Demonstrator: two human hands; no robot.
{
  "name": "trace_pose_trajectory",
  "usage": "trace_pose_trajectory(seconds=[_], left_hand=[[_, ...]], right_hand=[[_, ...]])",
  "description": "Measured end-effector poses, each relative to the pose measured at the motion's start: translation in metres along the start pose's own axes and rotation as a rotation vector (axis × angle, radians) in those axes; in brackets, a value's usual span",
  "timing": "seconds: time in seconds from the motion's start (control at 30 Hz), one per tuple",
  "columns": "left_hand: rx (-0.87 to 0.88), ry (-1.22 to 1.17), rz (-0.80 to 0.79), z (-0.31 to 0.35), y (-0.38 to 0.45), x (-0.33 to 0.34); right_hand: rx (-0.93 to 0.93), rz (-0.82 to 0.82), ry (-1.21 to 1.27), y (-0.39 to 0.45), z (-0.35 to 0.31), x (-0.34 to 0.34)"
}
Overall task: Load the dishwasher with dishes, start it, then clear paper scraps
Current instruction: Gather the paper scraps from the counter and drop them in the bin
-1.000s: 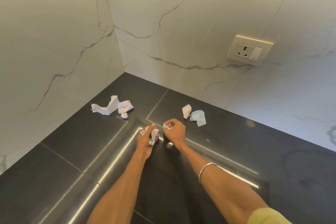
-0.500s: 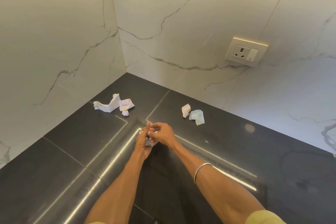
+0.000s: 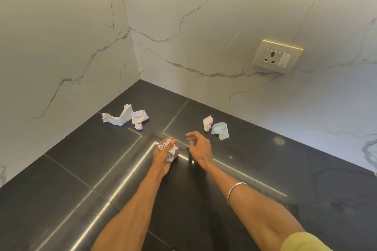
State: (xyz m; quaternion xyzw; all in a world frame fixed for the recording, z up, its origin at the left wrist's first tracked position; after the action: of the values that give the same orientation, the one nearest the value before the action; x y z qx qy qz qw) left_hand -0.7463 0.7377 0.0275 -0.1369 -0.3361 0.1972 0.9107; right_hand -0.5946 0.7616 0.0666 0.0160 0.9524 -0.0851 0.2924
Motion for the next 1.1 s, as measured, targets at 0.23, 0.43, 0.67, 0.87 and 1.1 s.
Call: trace_pose_trajectory(seconds=[0.23, 0.43, 0.67, 0.87, 1.1], left_hand=[[-0.088, 0.053, -0.119, -0.01, 0.006, 0.019], [-0.083, 0.033, -0.205, -0.01, 0.009, 0.013], [-0.021, 0.025, -0.162, -0.01, 0.002, 0.011], [-0.002, 0.04, -0.119, -0.012, 0.001, 0.012], [-0.029, -0.008, -0.158, -0.015, 0.002, 0.007]], right_hand=[[0.006, 0.224, -0.315, 0.038, 0.029, -0.052], [0.162, 0.004, -0.582, 0.061, 0.048, -0.064], [0.158, 0.098, -0.69, 0.067, 0.037, -0.062], [0.152, 0.129, -0.457, 0.05, 0.036, -0.055], [0.092, -0.124, -0.035, 0.021, -0.009, -0.007]])
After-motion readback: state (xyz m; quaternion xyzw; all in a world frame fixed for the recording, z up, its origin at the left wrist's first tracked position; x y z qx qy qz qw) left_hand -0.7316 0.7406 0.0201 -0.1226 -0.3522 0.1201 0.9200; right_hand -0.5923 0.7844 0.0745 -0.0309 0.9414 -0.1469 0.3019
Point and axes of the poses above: each hand's wrist, its own y-axis towards the middle knuckle, its own x-axis out of the palm, z = x × y, the point moved 3 cm from there along y, towards the middle knuckle, and after that the axes turned 10 degrees about x, right-handed, at the moved point
